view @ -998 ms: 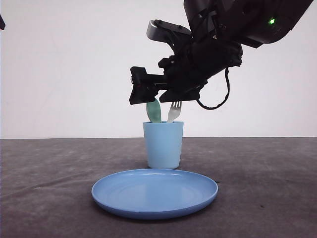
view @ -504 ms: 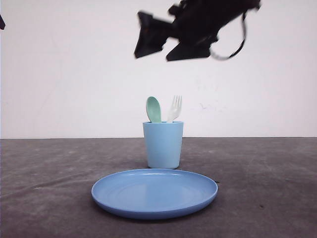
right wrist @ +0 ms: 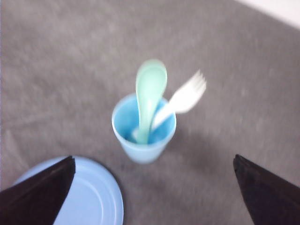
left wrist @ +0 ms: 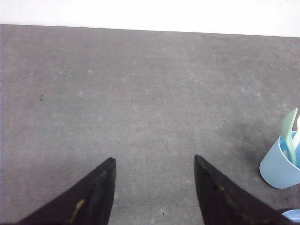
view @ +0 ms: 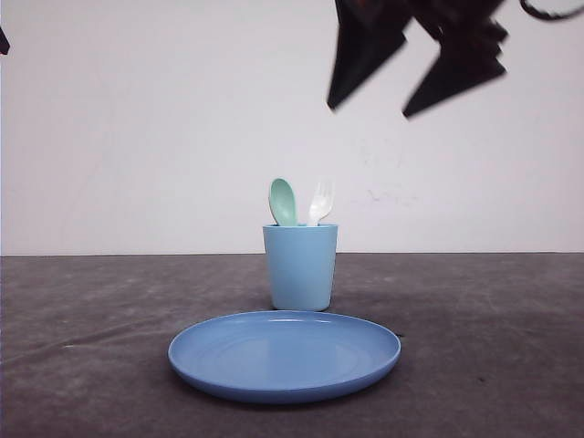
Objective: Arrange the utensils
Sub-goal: 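Move the right gripper back over the cup and grasp its rim, then lift the cup with the right gripper and move it over the plate, then lower the cup onto the plate center and release with the right gripper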
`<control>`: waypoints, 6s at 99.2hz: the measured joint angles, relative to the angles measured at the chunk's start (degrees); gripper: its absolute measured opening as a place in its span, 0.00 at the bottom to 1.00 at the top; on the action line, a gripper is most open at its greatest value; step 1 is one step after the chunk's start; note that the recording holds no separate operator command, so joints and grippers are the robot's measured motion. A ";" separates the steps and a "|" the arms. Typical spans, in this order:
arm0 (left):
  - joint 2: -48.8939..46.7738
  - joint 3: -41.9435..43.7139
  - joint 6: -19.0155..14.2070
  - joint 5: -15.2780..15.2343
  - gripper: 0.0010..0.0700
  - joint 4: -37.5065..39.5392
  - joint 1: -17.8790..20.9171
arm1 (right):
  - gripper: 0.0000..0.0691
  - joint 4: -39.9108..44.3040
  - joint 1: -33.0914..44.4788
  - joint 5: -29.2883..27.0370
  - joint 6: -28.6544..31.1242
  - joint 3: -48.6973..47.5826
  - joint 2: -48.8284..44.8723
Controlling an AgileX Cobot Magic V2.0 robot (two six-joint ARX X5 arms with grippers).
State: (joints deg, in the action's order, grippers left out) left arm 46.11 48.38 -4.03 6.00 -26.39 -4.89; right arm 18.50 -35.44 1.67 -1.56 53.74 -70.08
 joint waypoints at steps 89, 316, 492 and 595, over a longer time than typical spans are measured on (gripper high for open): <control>0.00 0.00 0.00 0.00 0.45 0.00 0.00 | 0.99 -38.86 5.18 15.17 3.10 -16.17 -18.95; 0.00 0.00 0.00 0.00 0.45 -0.02 0.00 | 0.66 -15.32 -8.22 4.98 2.03 -11.82 4.74; 0.00 0.00 0.00 0.00 0.45 -0.09 0.00 | 0.66 -41.51 -14.80 4.33 1.46 -22.10 -15.50; 0.00 0.00 0.00 0.00 0.45 -0.07 0.00 | 0.98 -32.20 -14.25 4.33 1.40 -21.79 -13.99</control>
State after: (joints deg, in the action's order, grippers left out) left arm 46.11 48.38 -4.03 6.00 -26.46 -4.89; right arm -13.69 -49.69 6.00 -0.16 31.94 -84.07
